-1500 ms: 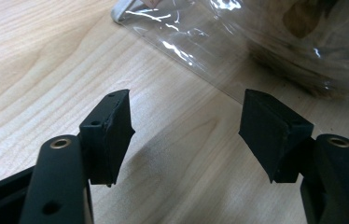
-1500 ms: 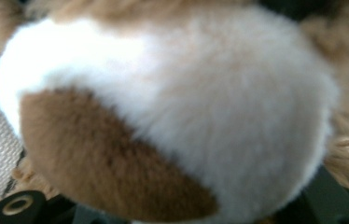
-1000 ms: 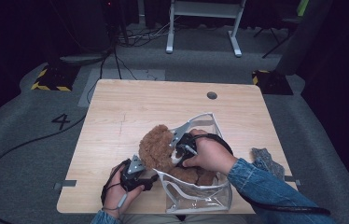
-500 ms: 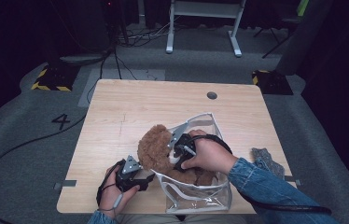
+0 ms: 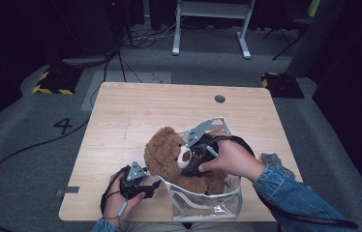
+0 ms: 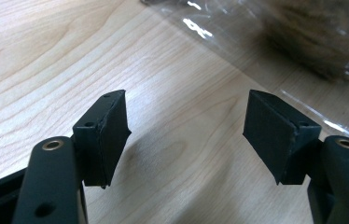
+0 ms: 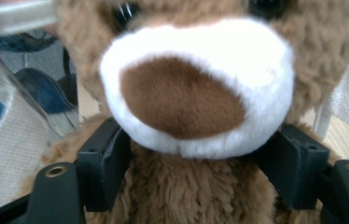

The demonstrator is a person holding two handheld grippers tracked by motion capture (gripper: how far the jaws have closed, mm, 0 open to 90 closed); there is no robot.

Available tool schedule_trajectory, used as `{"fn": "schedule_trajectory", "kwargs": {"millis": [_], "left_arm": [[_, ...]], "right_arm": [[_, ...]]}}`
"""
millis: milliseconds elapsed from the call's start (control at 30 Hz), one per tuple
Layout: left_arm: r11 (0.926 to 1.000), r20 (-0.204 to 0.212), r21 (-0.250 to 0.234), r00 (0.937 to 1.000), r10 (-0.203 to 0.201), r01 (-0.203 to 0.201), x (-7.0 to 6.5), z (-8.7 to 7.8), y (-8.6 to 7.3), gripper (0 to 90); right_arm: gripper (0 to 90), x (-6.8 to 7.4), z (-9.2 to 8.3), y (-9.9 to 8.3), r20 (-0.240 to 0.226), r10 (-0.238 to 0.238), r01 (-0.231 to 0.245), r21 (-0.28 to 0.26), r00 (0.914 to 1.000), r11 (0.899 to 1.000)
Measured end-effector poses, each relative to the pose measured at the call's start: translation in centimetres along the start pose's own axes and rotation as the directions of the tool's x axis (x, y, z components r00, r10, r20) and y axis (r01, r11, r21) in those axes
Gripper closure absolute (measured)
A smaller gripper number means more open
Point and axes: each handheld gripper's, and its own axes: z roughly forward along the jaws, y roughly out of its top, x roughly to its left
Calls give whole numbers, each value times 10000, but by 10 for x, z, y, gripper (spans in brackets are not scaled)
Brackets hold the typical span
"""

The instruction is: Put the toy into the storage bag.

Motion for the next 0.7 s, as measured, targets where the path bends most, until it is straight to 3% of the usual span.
{"fn": "schedule_trajectory", "kwargs": {"millis": [67, 100, 133, 200, 300, 333, 367, 400, 467, 500, 567, 633, 667, 700], "left_arm": [[9996, 229, -274, 9997, 26, -20, -4, -2, 4, 322], [9991, 316, -425, 9995, 82, -69, -5, -3, 7, 329], [9984, 427, -556, 9990, 132, -108, -7, -4, 9, 330], [9970, 562, -723, 9979, 323, -282, -9, -5, 13, 340], [9965, 530, -604, 9967, 607, -575, -12, -5, 17, 372], [9963, 536, -534, 9961, 695, -666, -13, -5, 17, 387], [9960, 548, -462, 9954, 790, -765, -13, -5, 18, 407], [9923, 437, -88, 9913, 1238, -1235, -11, -7, 20, 417], [9963, 305, -593, 9974, 647, -628, -18, -3, 21, 422], [9949, 282, -354, 9950, 956, -946, -18, -6, 23, 433], [9944, 253, -697, 9964, 811, -792, -21, -5, 25, 449], [9938, 355, -865, 9967, 736, -703, -22, -7, 28, 470], [9931, 329, -910, 9965, 767, -734, -23, -8, 29, 473], [9922, 304, -980, 9963, 809, -776, -23, -10, 31, 473]], "right_arm": [[325, -2, 7, -1, 189, -199, 188, 559, 9996, 9983], [327, -1, 14, -2, 333, -348, 310, 1089, 9988, 9936], [329, 0, 18, -2, 418, -275, 219, 1287, 9987, 9914], [359, 1, 22, -2, 612, -14, -76, 1470, 9981, 9891], [418, 1, 21, -1, 649, 109, -216, 1664, 9978, 9858], [447, 3, 20, 0, 680, 349, -469, 1849, 9971, 9816], [477, 4, 21, 0, 644, 377, -492, 1871, 9972, 9811], [491, 4, 22, 0, 592, 348, -453, 1859, 9976, 9815], [526, 5, 22, 1, 557, 337, -431, 1756, 9979, 9835], [533, 4, 22, 1, 504, 277, -358, 1681, 9983, 9851], [544, 3, 21, 0, 381, 246, -301, 1501, 9990, 9882], [551, -1, 20, -3, 201, -60, 41, 948, 9998, 9955], [558, 0, 18, -4, 175, 234, -249, 908, 9996, 9956], [563, -3, 16, -4, 110, 69, -75, 621, 9999, 9980]]}}
